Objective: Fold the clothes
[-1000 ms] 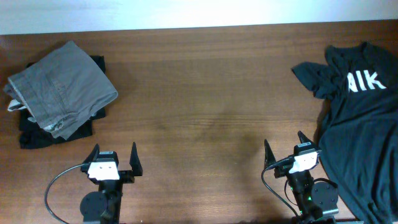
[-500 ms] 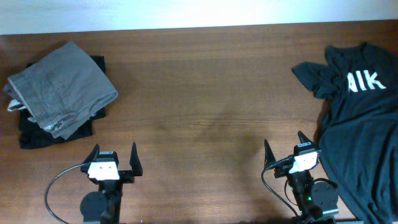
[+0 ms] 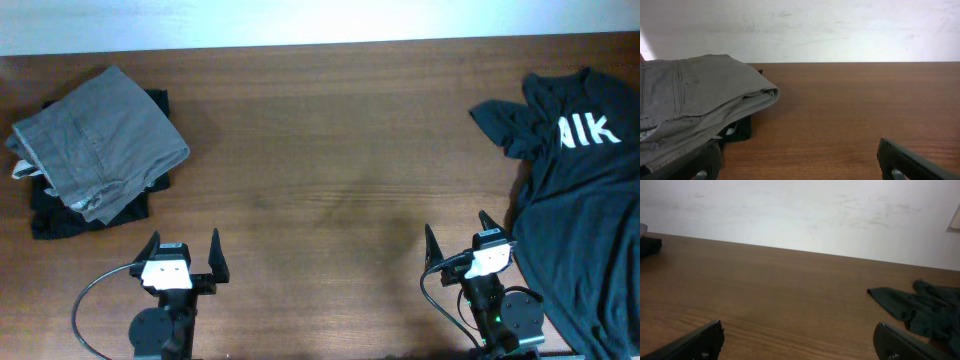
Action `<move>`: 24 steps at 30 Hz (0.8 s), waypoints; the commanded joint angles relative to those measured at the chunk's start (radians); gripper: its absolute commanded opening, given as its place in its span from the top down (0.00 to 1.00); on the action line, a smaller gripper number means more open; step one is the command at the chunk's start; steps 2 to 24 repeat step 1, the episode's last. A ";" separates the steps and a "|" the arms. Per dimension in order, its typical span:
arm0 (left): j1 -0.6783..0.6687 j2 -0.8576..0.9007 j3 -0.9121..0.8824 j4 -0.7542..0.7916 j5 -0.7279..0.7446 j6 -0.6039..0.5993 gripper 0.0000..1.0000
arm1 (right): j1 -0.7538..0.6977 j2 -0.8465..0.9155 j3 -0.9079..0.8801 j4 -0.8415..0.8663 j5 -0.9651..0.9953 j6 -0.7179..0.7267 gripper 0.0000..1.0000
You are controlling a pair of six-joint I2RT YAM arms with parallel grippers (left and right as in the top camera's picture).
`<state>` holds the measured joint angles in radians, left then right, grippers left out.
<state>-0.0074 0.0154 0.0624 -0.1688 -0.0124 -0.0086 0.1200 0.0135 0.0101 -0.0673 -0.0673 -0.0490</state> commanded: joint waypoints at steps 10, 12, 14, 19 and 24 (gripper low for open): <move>-0.006 -0.010 -0.015 0.003 -0.010 0.001 0.01 | -0.005 -0.010 -0.005 -0.005 0.012 0.002 0.01; -0.006 -0.010 -0.015 0.003 -0.010 0.001 0.01 | -0.005 -0.010 -0.005 -0.005 0.012 0.002 0.01; -0.006 -0.010 -0.015 0.003 -0.010 0.001 0.01 | -0.005 -0.010 -0.005 -0.005 0.012 0.002 0.01; -0.006 -0.010 -0.015 0.003 -0.010 0.001 0.01 | -0.005 -0.010 -0.005 -0.005 0.012 0.002 0.01; -0.006 -0.010 -0.015 0.003 -0.010 0.001 0.01 | -0.005 -0.010 -0.005 -0.005 0.012 0.002 0.01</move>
